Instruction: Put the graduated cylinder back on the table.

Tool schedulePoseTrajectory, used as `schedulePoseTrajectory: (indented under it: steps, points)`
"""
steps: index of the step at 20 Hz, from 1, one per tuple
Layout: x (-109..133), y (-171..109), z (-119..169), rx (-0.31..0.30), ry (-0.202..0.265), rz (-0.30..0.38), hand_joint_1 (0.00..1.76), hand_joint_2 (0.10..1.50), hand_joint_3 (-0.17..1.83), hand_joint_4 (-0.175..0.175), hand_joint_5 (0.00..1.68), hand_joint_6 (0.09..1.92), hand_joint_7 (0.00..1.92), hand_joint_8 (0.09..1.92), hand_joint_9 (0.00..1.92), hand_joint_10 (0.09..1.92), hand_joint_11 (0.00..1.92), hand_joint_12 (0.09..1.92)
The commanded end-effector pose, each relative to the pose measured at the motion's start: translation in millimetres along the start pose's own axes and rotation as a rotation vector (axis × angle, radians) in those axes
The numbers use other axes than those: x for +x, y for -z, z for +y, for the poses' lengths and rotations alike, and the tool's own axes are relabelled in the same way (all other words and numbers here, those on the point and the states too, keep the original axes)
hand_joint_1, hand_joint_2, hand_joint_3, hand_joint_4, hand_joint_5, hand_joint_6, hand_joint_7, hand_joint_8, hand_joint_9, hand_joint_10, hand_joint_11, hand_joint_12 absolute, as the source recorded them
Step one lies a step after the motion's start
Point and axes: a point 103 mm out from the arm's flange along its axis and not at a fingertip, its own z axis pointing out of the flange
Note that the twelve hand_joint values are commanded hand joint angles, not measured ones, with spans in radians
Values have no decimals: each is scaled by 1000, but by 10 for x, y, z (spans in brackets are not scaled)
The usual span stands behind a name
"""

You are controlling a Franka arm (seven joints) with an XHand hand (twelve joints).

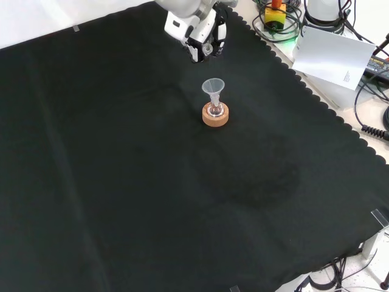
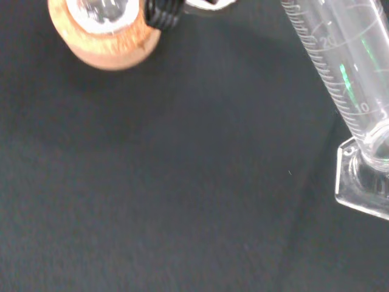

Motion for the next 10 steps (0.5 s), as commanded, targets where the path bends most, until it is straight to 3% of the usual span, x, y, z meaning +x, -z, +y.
schedulePoseTrajectory:
  steps: [1,10]
  points:
    - [-103,43,118,-111,14,72,1146,914,473,-175,951,1140,1226,296,1421,87,1275,712]
    - [-305,202,515,-327,118,148,1146,914,472,-175,951,1140,1227,296,1421,87,1272,711]
